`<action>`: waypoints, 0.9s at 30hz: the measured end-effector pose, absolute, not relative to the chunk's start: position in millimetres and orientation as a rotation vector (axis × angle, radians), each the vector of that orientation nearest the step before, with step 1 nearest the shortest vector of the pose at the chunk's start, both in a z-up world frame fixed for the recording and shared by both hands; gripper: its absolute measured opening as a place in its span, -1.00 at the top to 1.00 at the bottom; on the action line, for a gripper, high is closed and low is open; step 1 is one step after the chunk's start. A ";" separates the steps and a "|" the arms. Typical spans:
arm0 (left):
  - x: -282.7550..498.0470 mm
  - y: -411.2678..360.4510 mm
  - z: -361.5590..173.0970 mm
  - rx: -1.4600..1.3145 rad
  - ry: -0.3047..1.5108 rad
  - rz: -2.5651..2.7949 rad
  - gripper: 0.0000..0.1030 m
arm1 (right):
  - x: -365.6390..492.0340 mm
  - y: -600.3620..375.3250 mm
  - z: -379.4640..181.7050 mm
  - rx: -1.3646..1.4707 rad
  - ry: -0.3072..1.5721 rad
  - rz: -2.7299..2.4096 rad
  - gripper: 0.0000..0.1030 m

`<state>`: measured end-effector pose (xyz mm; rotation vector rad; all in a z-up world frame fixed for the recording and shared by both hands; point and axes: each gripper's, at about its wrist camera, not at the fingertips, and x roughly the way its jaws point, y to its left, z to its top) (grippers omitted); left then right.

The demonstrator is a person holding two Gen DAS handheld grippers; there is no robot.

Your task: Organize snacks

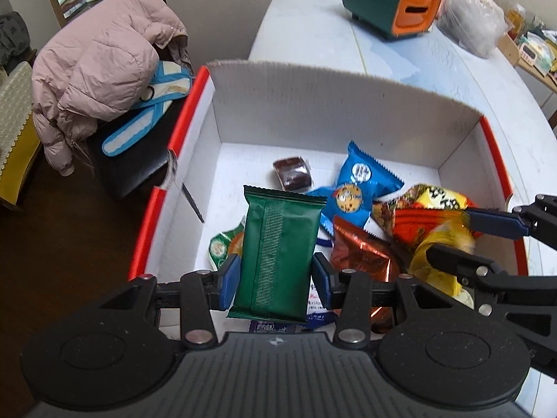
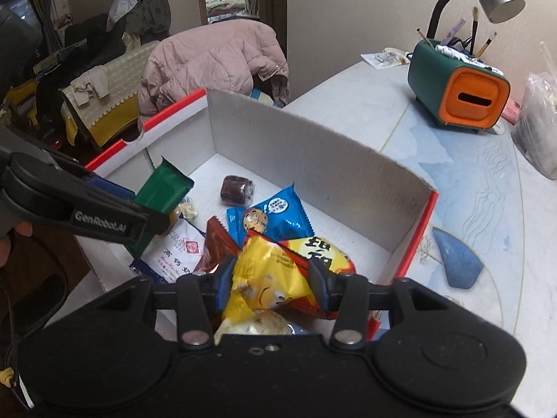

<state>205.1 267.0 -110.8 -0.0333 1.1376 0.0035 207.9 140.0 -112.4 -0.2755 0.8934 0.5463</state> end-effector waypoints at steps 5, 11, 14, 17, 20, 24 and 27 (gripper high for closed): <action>202.8 264.5 -117.5 -0.030 1.146 -0.003 0.15 | 210.2 138.2 -116.2 -0.263 0.913 0.549 0.16; 197.4 264.7 -117.0 -0.041 1.125 -0.002 0.10 | 207.9 134.8 -115.7 -0.243 0.917 0.558 0.03; 190.3 265.5 -110.6 -0.051 1.097 -0.008 0.02 | 204.1 130.8 -111.9 -0.225 0.909 0.563 -0.04; 182.2 263.7 -101.1 -0.050 1.064 -0.016 -0.06 | 200.1 125.1 -105.9 -0.200 0.895 0.566 -0.11; 175.2 260.4 -89.7 -0.059 1.034 -0.027 -0.09 | 195.2 120.3 -96.4 -0.178 0.874 0.572 -0.18; 164.0 255.8 -73.3 -0.067 0.989 -0.049 -0.15 | 189.1 112.7 -79.5 -0.153 0.826 0.575 -0.32; 155.7 252.2 -61.1 -0.084 0.962 -0.064 -0.22 | 183.7 106.6 -68.2 -0.135 0.801 0.580 -0.43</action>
